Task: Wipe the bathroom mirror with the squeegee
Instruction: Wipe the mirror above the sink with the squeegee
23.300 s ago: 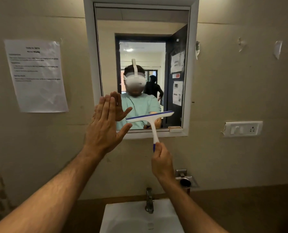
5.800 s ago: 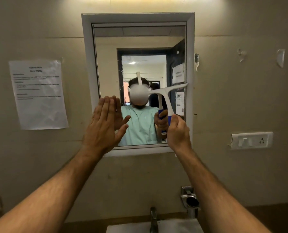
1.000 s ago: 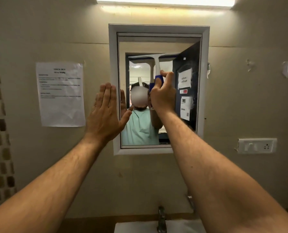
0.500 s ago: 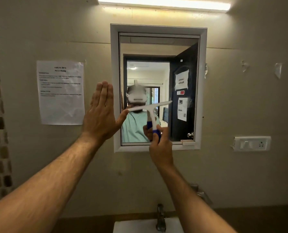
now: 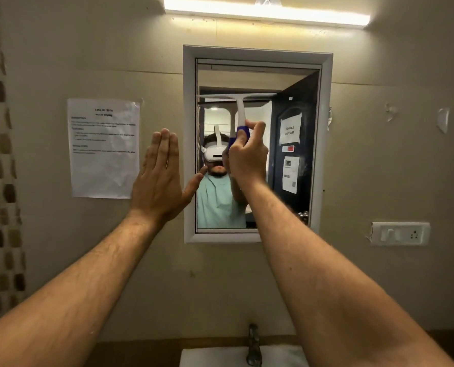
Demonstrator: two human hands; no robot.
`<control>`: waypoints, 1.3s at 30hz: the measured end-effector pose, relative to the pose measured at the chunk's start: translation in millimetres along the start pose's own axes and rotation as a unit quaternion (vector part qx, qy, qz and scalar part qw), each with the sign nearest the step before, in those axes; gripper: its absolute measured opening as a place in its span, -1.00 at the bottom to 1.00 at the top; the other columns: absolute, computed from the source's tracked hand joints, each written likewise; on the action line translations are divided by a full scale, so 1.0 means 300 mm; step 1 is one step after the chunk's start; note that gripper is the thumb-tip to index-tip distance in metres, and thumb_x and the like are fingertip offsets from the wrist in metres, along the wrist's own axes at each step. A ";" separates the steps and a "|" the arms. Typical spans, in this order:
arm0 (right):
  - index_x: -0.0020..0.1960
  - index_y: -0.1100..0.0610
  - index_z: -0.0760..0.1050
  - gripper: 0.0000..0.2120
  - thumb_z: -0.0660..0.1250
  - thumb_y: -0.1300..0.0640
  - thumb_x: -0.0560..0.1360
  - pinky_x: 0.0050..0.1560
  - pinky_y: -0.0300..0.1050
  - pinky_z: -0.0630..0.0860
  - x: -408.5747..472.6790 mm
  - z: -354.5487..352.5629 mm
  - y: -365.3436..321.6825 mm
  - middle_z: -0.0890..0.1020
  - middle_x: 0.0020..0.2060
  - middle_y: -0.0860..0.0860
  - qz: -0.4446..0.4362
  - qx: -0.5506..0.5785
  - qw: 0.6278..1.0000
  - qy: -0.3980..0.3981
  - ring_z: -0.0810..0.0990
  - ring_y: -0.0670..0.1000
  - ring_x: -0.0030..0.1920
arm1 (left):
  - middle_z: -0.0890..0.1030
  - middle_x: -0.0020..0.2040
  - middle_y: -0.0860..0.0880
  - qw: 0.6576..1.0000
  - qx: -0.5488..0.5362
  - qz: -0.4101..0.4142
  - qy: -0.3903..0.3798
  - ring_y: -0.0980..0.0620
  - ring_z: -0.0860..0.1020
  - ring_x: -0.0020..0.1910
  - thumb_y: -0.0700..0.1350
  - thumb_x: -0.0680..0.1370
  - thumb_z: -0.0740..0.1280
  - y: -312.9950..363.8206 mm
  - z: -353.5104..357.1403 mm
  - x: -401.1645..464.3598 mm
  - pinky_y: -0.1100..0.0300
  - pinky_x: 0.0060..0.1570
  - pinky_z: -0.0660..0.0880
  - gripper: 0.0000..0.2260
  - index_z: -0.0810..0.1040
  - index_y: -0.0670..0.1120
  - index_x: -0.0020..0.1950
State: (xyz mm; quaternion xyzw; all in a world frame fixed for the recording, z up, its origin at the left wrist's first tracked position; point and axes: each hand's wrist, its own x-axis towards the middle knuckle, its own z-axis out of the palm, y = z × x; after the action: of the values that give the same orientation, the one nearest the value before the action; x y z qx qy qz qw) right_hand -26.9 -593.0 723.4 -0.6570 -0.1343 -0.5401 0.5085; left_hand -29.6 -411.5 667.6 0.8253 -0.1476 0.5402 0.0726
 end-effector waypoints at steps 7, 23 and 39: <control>0.24 -0.14 0.24 -0.83 0.09 0.00 0.66 -0.05 0.06 0.61 -0.277 -0.037 0.201 0.57 0.00 -0.02 0.082 -0.072 0.993 -0.054 0.60 0.10 0.01 | -0.18 0.65 -0.16 1.000 0.002 0.004 -0.020 -0.08 -0.22 0.63 0.35 0.61 0.03 -0.003 0.017 -0.107 0.08 0.57 -0.24 -0.16 -0.17 -0.19 0.65; 0.23 -0.12 0.30 -0.83 0.16 0.05 0.67 -0.47 -0.34 0.48 -0.818 -0.173 0.427 0.51 -0.23 -0.10 0.162 -0.095 0.978 -0.092 0.58 -0.05 -0.36 | -0.18 0.66 -0.14 0.999 -0.005 0.008 -0.046 -0.03 -0.27 0.62 0.33 0.60 0.02 0.042 0.023 -0.300 0.09 0.56 -0.23 -0.16 -0.17 -0.18 0.65; 0.30 0.02 0.30 -0.79 0.09 0.09 0.68 -0.14 -0.06 0.66 -0.262 -0.259 0.260 0.62 0.12 0.14 0.105 -0.055 0.993 -0.017 0.65 0.10 0.02 | -0.13 0.65 -0.19 0.999 -0.022 0.014 -0.028 -0.08 -0.20 0.63 0.28 0.64 0.12 0.158 0.048 -0.159 0.26 0.48 -0.42 -0.19 -0.16 -0.18 0.64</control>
State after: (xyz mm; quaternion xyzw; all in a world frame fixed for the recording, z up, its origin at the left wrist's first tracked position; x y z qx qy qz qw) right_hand -44.7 -661.7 608.3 -0.7038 -0.0429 -0.4788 0.5231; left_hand -50.1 -452.6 616.3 0.8362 -0.1726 0.5146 0.0789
